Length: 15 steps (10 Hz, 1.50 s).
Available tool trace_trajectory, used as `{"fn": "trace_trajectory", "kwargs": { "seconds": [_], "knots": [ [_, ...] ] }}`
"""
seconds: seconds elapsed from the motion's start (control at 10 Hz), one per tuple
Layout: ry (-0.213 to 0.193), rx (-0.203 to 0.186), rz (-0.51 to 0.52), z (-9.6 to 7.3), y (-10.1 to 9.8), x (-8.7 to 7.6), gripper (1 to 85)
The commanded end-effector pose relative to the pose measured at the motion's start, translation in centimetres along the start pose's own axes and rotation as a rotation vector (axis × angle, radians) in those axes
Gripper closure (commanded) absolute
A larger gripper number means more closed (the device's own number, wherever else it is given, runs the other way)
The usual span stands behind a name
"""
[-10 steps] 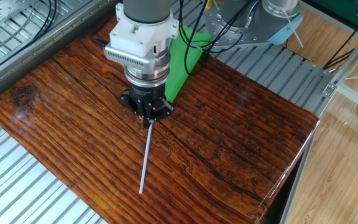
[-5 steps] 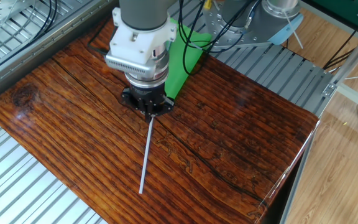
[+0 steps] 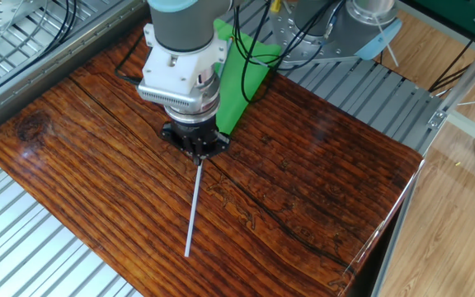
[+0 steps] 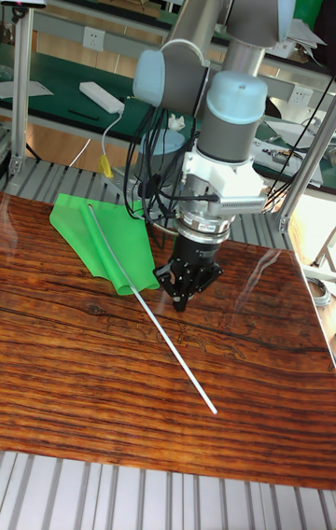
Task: Wave the flag
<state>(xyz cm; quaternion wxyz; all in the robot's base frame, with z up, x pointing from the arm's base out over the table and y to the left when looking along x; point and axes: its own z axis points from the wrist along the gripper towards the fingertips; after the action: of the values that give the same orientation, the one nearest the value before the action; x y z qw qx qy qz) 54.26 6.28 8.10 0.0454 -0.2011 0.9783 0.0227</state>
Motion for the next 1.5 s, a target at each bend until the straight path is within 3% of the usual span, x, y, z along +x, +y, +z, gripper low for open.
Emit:
{"fn": "trace_trajectory", "kwargs": {
  "seconds": [0.0, 0.5, 0.6, 0.8, 1.4],
  "knots": [
    [-0.045, -0.022, -0.003, 1.1, 0.1, -1.9, 61.0],
    [-0.080, -0.013, -0.015, 2.3, 0.0, -4.4, 60.0],
    [-0.078, -0.010, -0.020, 2.6, 0.1, -4.8, 60.0],
    [-0.032, 0.001, -0.016, 3.4, 0.1, -4.7, 60.0],
    [-0.016, 0.007, -0.025, 5.2, -0.3, -4.9, 60.0]
  ]
}}
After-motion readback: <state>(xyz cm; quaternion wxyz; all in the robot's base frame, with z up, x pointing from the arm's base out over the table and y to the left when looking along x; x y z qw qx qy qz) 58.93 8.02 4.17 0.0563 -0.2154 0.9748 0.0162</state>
